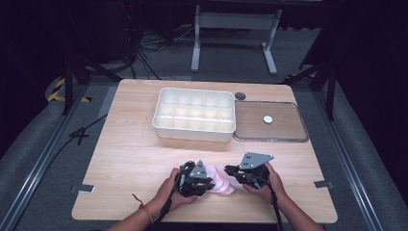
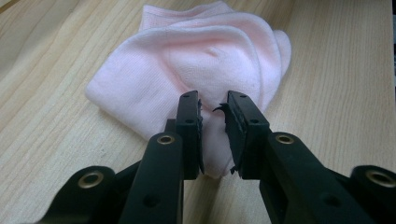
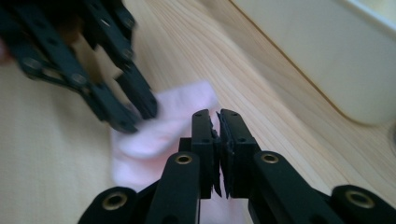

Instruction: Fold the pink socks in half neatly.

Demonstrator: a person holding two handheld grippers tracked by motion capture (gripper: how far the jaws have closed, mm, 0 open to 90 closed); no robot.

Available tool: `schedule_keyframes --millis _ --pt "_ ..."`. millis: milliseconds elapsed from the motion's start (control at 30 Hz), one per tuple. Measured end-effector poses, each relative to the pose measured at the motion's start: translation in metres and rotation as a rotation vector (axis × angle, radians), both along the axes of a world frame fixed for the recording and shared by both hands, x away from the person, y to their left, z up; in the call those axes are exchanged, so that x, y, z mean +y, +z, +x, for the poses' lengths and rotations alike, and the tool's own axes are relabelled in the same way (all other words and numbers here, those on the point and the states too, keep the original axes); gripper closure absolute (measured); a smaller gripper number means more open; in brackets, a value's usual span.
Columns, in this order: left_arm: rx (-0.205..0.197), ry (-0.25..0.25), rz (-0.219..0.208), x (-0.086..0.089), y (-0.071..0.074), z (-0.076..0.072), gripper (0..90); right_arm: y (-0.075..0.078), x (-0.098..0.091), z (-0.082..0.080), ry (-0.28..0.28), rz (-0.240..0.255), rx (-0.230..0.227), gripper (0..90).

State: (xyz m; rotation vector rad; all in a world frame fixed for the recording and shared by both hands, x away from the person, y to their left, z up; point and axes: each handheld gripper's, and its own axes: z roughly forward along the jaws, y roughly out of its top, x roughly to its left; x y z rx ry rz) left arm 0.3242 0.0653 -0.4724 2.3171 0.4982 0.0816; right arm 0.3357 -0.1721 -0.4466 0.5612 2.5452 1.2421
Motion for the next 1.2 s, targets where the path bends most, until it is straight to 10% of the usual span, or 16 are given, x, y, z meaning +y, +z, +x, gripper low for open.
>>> schedule_keyframes --millis 233,533,1033,1200 --pt "-0.004 -0.001 0.006 0.0 0.0 0.0 75.1 0.003 0.023 -0.014 0.084 -0.008 -0.011 84.7" --pt "-0.002 0.004 0.002 0.0 0.0 -0.001 74.8 -0.018 0.022 -0.007 0.068 -0.167 0.028 85.2" --pt "0.052 0.186 -0.061 0.031 0.005 0.003 46.4 -0.022 0.017 -0.006 0.077 -0.157 0.038 85.9" --pt "0.027 0.179 -0.005 0.022 -0.003 0.002 49.0 -0.022 0.017 -0.006 0.079 -0.155 0.04 85.8"
